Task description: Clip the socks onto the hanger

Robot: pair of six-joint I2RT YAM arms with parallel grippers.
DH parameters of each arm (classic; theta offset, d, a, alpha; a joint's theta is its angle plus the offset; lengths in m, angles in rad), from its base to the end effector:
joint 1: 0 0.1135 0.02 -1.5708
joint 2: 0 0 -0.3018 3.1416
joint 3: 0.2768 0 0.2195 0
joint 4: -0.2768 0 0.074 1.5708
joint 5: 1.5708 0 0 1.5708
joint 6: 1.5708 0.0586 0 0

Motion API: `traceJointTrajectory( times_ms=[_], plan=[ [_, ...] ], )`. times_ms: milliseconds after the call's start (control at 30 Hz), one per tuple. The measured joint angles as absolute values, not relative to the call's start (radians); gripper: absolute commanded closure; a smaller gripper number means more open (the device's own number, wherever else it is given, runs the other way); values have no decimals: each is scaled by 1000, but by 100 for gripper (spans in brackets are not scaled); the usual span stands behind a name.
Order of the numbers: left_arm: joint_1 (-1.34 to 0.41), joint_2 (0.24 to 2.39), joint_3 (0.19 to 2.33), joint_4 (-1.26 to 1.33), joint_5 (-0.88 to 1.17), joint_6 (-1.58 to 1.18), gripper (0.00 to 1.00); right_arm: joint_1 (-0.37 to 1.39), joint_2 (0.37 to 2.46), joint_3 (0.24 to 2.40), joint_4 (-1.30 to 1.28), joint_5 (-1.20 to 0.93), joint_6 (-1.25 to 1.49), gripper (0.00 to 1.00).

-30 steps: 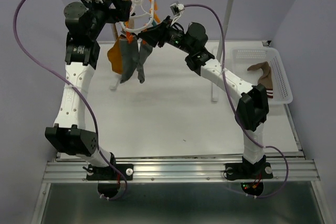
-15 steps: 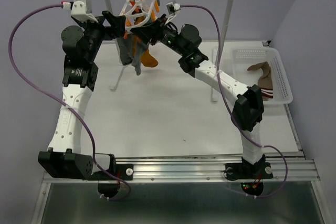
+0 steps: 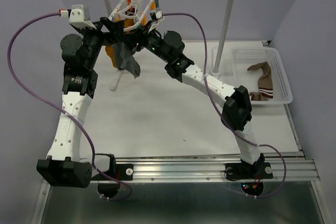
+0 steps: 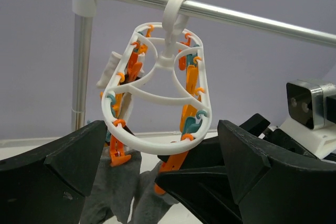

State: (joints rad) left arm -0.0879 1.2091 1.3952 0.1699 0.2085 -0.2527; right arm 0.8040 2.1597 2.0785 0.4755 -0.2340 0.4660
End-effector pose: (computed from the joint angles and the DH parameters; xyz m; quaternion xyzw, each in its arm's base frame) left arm 0.2307 -0.0325 0.5396 0.0384 0.5727 -0.1969 0.7948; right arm 0.3537 0.3867 0.4574 -0.1884 0.5269 0.5422 0.6268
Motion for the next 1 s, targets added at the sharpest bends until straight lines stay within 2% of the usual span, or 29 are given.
traceJointTrajectory(
  times_ms=[200, 333, 367, 400, 633, 767, 800, 1000],
  plan=[
    [-88, 1179, 1331, 200, 196, -255, 1, 807, 2163, 2079, 450, -217, 436, 47],
    [-88, 1179, 1304, 219, 163, -260, 1, 802, 2102, 1951, 455, -161, 396, 46],
    [-88, 1177, 1296, 221, 158, -263, 1, 800, 2070, 1903, 458, -142, 387, 45],
    [-88, 1176, 1285, 226, 151, -266, 1, 799, 2036, 1855, 448, -122, 380, 38],
    [-88, 1101, 1161, 245, 102, -313, 1, 797, 1798, 1549, 418, 45, 338, 29],
    [-88, 1020, 1068, 251, 68, -352, 1, 783, 1636, 1385, 398, 163, 291, 3],
    [-88, 1003, 1053, 250, 58, -361, 1, 779, 1613, 1368, 396, 177, 279, 0],
    [-88, 950, 1024, 250, -23, -410, 1, 771, 1434, 1244, 396, 263, 211, 0]
  ],
)
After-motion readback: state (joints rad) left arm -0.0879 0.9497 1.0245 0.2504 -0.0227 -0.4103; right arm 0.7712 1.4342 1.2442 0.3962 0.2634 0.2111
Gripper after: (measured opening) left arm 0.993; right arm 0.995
